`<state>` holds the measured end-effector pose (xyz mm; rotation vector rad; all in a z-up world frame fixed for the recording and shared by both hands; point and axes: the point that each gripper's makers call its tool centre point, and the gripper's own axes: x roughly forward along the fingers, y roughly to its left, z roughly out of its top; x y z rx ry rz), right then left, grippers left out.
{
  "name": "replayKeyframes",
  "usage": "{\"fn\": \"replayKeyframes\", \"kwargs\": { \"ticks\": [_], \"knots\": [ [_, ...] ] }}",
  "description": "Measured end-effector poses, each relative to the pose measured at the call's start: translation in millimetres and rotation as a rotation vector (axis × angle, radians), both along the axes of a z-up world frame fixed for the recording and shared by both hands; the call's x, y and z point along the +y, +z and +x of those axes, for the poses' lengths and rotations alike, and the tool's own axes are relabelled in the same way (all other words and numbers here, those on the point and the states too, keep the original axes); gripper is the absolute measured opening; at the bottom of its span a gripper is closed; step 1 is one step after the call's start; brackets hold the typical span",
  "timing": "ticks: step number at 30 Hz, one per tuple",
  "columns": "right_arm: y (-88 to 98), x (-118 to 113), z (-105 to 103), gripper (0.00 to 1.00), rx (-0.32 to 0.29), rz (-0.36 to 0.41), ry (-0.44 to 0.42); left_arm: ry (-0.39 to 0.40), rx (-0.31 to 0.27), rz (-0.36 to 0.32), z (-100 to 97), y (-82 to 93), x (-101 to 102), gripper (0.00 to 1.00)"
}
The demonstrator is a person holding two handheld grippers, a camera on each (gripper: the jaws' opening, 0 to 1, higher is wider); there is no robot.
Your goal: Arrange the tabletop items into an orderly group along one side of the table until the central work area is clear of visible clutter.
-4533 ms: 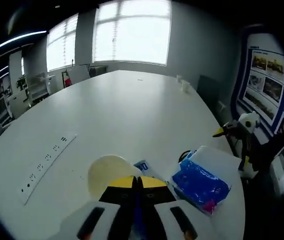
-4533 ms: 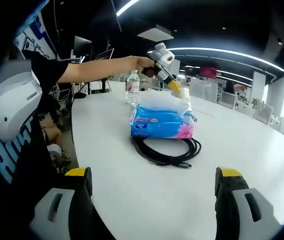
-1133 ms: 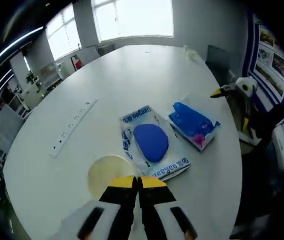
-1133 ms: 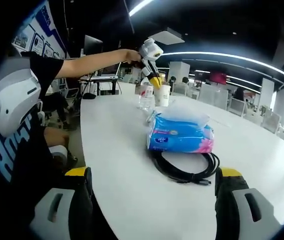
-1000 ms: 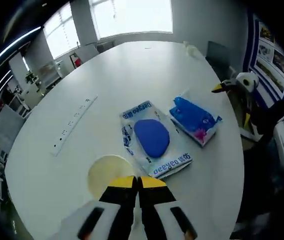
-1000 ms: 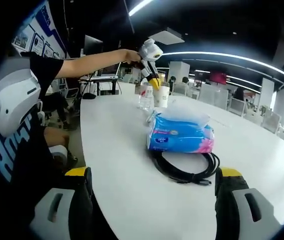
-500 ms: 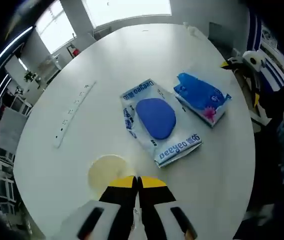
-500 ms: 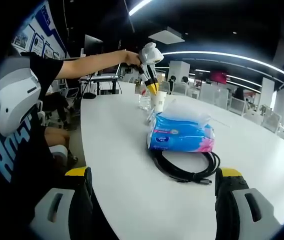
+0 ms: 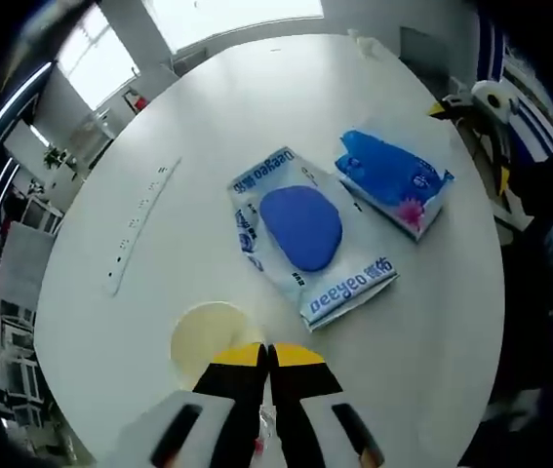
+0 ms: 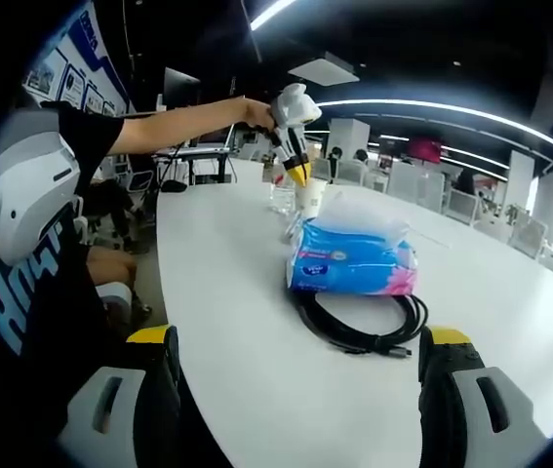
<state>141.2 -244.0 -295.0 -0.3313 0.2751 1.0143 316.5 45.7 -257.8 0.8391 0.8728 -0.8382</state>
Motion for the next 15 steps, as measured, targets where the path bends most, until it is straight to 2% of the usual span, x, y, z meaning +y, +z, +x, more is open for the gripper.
{"fn": "replayKeyframes", "kwargs": {
  "ticks": [15],
  "knots": [
    [-1.4, -0.2, -0.9, 1.0, 0.003, 0.007, -0.002, -0.018, -0.013, 0.034, -6.3, -6.6, -0.8, 0.0]
  ]
}}
